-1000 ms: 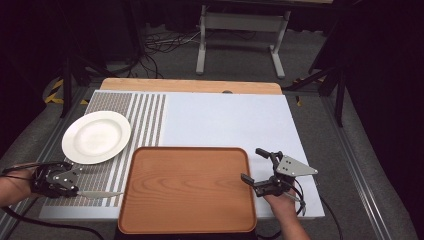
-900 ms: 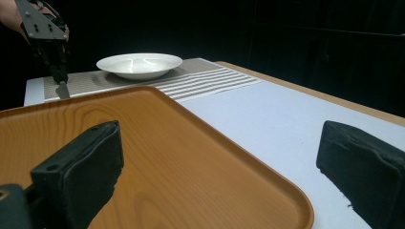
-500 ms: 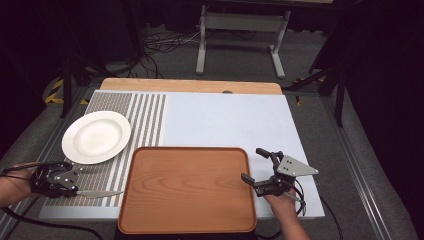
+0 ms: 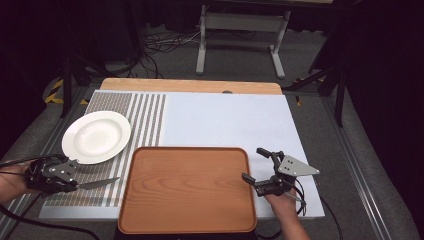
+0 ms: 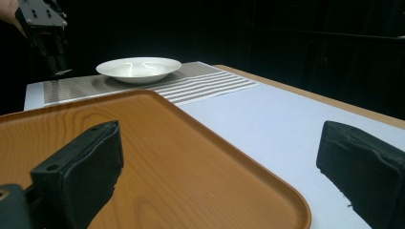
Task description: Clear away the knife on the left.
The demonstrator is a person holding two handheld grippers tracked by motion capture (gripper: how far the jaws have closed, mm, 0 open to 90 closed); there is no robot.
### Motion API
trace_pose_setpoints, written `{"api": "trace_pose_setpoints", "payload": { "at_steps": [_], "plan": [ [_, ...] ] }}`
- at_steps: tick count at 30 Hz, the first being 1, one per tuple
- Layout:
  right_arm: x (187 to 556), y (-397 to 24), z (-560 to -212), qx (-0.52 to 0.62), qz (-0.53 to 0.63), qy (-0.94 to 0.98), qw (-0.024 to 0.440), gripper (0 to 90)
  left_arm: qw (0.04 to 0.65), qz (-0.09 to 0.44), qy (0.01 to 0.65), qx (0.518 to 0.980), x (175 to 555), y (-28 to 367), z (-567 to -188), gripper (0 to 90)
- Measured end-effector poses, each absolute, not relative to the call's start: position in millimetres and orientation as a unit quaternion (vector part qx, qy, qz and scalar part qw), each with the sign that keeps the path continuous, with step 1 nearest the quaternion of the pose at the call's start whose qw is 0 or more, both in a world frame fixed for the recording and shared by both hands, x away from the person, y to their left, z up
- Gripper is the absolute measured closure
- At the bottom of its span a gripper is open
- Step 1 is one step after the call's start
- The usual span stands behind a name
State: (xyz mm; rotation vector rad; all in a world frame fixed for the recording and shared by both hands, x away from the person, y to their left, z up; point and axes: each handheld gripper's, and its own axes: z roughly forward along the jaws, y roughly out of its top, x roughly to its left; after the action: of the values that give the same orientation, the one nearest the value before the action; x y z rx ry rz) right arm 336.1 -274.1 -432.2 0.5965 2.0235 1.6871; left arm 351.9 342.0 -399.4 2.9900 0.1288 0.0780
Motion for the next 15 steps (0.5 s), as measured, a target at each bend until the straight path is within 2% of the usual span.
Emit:
{"api": "trace_pose_setpoints", "payload": {
  "at_steps": [15],
  "plan": [
    [335.2, -276.1, -431.1, 0.216, 0.613, 0.728, 0.22, 2.6, 0.124, 0.01, 0.112, 0.986, 353.2, 323.2, -368.9, 80.0]
  ]
}}
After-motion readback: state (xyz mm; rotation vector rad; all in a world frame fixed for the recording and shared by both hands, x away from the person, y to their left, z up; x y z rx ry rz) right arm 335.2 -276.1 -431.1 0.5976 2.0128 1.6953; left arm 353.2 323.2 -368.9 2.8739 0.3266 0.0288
